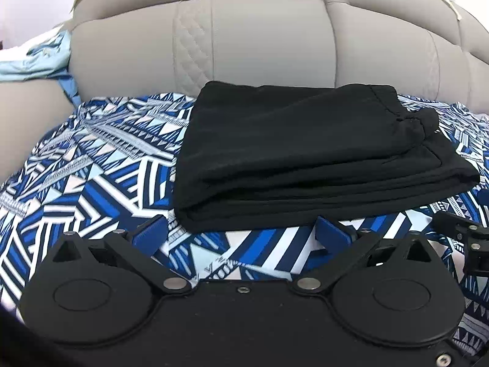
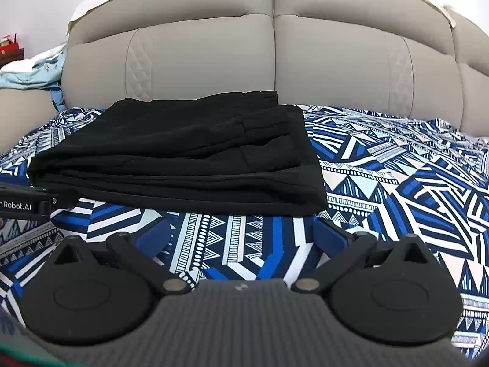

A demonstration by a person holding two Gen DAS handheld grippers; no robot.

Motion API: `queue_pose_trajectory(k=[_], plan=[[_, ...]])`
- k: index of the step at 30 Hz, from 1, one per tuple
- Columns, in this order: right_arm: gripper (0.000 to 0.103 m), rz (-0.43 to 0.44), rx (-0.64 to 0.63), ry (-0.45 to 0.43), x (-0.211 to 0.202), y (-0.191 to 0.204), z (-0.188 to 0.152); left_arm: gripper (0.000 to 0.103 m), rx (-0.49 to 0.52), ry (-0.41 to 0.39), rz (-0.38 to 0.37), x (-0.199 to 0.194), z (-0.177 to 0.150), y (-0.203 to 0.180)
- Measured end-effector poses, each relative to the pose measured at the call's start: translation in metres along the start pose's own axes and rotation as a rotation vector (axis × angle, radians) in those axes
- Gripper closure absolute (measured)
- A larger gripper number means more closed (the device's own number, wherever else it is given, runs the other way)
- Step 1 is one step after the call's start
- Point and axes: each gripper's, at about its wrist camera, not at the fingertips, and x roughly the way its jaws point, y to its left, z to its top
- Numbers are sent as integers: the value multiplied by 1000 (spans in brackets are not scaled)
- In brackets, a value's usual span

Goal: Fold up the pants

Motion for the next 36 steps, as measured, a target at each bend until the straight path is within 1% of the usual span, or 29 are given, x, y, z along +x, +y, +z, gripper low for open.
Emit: queue_pose_trajectory(k=[6,12,23,36], plan=[[0,11,-16,-16,5,7,0,0,15,-31,-38,7,1,0],[0,20,-28,-26,7,11,-1,0,26,-75,-54,8,-5,3],[0,40,-51,-25,5,10,-3,0,22,-81,-57,7,-6,3],[0,39,-58,-27,5,9,-3,0,16,-88,-55,6,-7,2]])
